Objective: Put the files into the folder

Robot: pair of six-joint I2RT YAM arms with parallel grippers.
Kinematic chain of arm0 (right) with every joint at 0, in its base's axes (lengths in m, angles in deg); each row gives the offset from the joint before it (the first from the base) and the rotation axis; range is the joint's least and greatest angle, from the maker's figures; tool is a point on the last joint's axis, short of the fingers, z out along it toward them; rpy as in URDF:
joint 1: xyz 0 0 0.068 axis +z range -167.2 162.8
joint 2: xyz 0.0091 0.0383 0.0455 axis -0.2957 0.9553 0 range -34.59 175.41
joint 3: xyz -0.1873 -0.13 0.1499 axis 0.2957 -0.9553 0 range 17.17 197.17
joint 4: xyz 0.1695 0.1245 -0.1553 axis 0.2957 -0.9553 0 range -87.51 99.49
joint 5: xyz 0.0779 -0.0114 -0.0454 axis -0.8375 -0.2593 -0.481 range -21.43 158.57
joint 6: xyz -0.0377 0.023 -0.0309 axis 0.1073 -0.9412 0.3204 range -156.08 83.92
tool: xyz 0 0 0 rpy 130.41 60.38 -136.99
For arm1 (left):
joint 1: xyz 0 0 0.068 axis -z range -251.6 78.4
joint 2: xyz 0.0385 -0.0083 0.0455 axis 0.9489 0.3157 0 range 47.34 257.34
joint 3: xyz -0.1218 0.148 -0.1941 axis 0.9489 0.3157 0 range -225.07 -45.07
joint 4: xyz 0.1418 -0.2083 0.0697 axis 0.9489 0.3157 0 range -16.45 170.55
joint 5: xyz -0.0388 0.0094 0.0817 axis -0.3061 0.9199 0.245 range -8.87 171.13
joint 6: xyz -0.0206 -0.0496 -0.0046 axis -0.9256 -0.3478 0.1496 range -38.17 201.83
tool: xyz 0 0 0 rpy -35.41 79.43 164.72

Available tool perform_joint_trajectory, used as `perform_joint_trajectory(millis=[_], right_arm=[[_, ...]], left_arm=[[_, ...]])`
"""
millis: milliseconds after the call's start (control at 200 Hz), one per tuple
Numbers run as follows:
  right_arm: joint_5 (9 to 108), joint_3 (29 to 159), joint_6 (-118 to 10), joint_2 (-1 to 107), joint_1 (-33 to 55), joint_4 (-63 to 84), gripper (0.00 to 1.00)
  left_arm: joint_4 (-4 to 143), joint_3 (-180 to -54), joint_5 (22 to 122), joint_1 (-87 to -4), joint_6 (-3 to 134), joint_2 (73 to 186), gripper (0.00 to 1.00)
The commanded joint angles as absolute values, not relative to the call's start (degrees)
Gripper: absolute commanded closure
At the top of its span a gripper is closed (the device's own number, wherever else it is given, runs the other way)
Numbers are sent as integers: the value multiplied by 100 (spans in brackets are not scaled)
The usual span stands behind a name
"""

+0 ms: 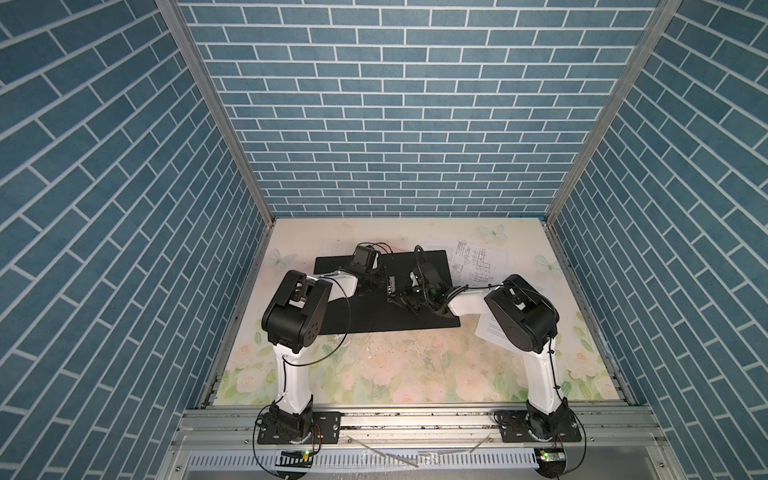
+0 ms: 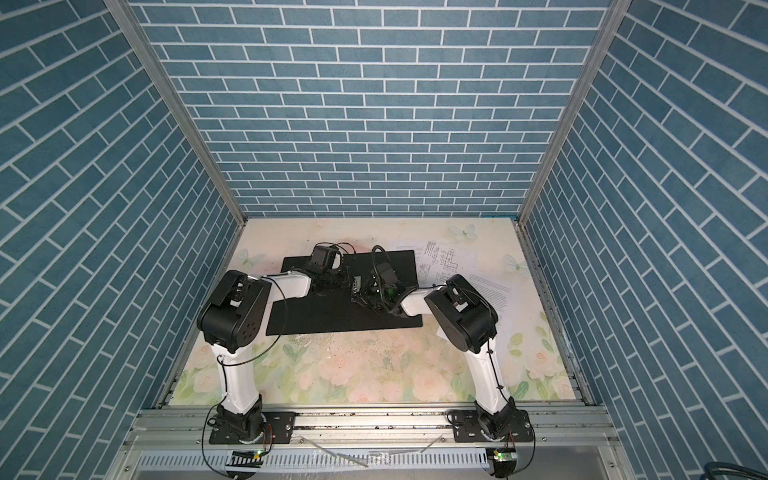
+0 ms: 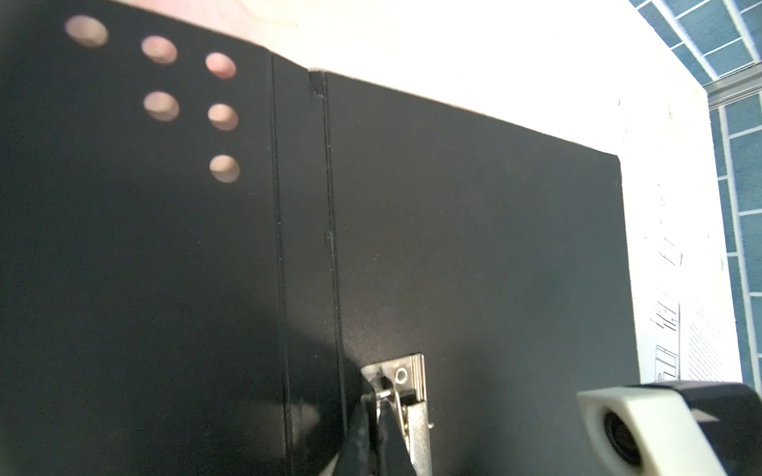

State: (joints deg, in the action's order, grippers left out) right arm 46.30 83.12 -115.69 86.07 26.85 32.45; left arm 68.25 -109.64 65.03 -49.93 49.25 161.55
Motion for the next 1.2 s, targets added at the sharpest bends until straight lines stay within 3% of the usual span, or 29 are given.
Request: perform_joint_trajectory(millis=[0,575,1195], right_arm=[[4606,8468,-11720,8758,2692,3216,88],[4549,8547,-11399,8853,2692,2200,100],[5068,8346,-10666,8845,2692,902,100]], left_arm=[[7484,-10738,6704,-4953,4986,16300,91],[7601,-10773,6742,-4949,4962,16387,91],[7782,-10887,6821,-4892,5098,16571,91]])
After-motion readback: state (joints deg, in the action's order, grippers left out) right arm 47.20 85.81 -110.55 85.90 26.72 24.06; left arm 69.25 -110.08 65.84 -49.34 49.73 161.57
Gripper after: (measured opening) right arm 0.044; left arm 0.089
